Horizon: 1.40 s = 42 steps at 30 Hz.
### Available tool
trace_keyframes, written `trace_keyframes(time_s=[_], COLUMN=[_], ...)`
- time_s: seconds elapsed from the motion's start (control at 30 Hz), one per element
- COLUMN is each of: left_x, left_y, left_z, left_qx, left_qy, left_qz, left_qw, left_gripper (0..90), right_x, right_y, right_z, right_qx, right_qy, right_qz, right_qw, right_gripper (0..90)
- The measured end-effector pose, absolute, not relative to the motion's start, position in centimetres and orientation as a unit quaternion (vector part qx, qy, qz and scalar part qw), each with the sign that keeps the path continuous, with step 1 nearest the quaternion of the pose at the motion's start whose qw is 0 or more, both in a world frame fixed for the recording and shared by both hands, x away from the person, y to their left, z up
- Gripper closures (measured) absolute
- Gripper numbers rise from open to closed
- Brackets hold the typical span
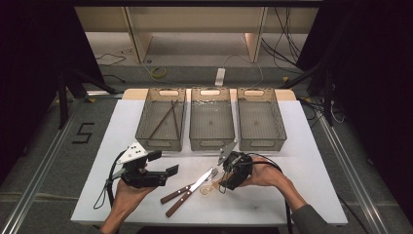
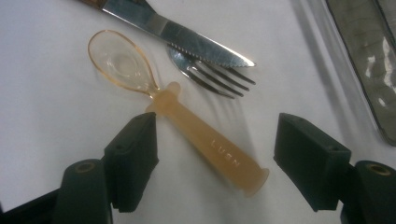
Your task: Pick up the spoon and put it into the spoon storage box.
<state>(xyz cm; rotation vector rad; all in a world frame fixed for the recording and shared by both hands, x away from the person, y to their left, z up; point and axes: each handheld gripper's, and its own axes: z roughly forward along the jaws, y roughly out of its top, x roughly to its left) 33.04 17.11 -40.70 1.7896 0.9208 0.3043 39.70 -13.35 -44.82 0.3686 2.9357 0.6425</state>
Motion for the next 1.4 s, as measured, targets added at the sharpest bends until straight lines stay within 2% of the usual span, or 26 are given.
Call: trace_keyframes(time_s=[0.4,0.97,1.2,1.4], left_x=[33.0,33.0,33.0,33.0], left_y=[17.0,16.8,16.7,16.7], left_z=[-40.8,-40.9,-41.0,-41.0], left_qx=[0.751,0.753,0.755,0.755], left_qy=[0.384,0.382,0.381,0.38], left_qz=[0.129,0.126,0.125,0.126], left_qw=[0.522,0.52,0.52,0.519], left_gripper=[16.0,16.0,16.0,16.0], right_x=[39.5,38.8,39.2,39.4], right_y=[-12.5,-12.5,-12.6,-12.8], right_z=[-45.9,-45.8,-45.9,-45.9], right_qx=[0.107,0.084,0.067,0.076], right_qy=[0.977,0.984,0.985,0.985], right_qz=[0.177,0.137,0.137,0.135], right_qw=[0.057,0.083,0.078,0.08], right_gripper=[37.6,54.7,57.1,66.0])
